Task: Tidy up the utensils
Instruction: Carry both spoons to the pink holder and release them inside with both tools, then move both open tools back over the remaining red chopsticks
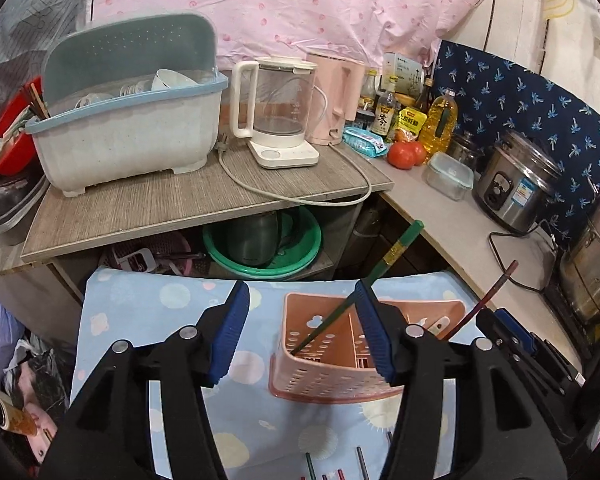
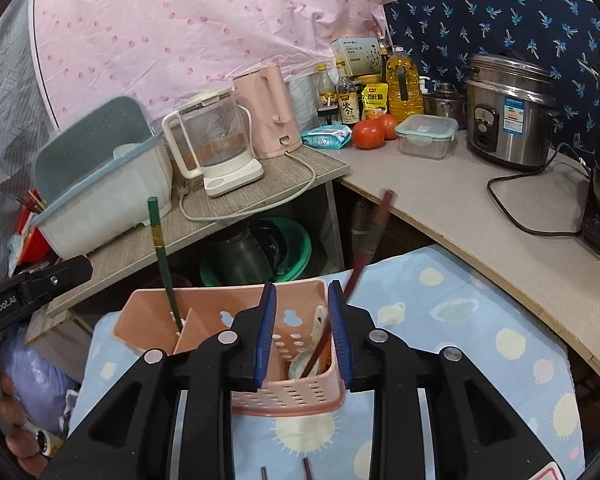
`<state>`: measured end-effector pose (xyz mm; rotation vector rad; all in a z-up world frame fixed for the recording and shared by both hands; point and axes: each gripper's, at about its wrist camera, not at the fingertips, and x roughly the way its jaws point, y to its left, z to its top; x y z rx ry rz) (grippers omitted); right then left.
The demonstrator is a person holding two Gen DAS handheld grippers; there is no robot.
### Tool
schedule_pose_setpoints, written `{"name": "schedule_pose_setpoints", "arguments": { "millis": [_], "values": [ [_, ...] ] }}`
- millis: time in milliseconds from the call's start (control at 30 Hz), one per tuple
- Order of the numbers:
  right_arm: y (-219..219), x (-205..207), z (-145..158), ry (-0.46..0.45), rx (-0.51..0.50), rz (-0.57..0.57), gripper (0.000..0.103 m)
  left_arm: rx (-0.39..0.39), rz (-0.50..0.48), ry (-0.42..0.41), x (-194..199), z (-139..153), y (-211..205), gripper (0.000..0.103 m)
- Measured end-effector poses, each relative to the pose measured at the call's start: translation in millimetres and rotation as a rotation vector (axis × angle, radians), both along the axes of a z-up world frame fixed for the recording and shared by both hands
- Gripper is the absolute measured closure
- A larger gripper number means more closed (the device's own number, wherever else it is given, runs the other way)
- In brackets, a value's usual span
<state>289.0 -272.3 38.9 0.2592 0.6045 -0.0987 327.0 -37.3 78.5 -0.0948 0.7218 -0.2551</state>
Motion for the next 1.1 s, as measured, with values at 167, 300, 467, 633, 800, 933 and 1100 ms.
{"name": "schedule_pose_setpoints", "arguments": {
  "millis": [167, 300, 467, 633, 800, 933, 1100],
  "values": [
    [1.8, -25.5, 8.0, -0.013, 0.033, 0.012, 0.076, -0.005, -0.008, -0.001, -13.2, 5.1, 5.4, 0.051],
    [6.5, -58.5, 6.2, 0.006, 0.058, 0.032, 0.076, 0.003, -0.036, 0.013, -41.4, 4.6, 5.3, 0.051],
    [8.7, -112.0, -8.6, 0.048, 0.101, 0.043, 0.075, -0.002, -0.080, 0.069, -84.3, -11.1, 8.5, 0.051],
    [9.1, -169.8, -38.8, 0.118, 0.141, 0.040, 0.075, 0.001, -0.114, 0.140, -133.0, -41.8, 12.4, 0.051],
    [12.9, -219.1, -73.8, 0.196, 0.145, 0.034, 0.075, -0.008, -0.123, 0.222, -180.6, -79.1, 18.6, 0.051],
    [18.0, -243.1, -95.7, 0.242, 0.130, 0.031, 0.075, 0.018, -0.121, 0.285, -210.4, -108.7, 21.1, 0.051],
    [24.2, -259.7, -117.1, 0.276, 0.132, 0.030, 0.075, 0.055, -0.119, 0.333, -237.9, -136.2, 22.3, 0.051]
  ]
}}
